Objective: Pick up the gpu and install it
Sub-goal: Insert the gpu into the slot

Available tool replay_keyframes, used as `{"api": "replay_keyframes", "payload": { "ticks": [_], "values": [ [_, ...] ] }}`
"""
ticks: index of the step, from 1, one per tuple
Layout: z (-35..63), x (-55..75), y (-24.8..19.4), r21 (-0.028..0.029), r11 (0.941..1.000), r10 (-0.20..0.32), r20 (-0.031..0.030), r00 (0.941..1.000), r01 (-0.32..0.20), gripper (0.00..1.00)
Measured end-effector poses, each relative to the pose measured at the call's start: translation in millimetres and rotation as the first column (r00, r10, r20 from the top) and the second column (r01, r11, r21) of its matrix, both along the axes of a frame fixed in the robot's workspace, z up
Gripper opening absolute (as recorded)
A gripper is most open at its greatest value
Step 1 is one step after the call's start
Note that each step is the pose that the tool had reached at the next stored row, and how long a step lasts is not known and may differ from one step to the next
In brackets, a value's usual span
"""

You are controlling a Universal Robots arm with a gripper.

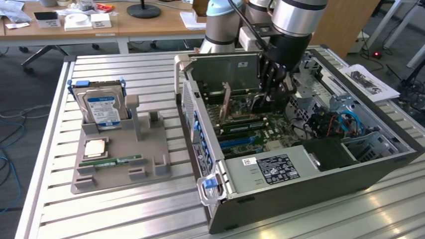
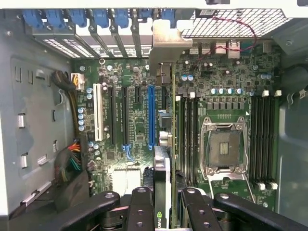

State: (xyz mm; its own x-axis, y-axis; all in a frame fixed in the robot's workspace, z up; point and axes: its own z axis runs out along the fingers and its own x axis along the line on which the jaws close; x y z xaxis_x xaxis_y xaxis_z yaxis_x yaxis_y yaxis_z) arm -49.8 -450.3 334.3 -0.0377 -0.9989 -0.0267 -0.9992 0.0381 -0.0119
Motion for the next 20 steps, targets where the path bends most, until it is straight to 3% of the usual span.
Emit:
{"api": "replay_keyframes", "payload": {
  "ticks": [13, 20],
  "values": [
    [-18.9, -2.0, -0.4, 0.0000, 1.0000, 0.000, 0.0000, 1.0000, 0.000, 0.27],
    [-24.2, -2.8, -0.5, -0.0004, 1.0000, 0.001, -0.0001, 1.0000, -0.001, 0.27]
  ]
}}
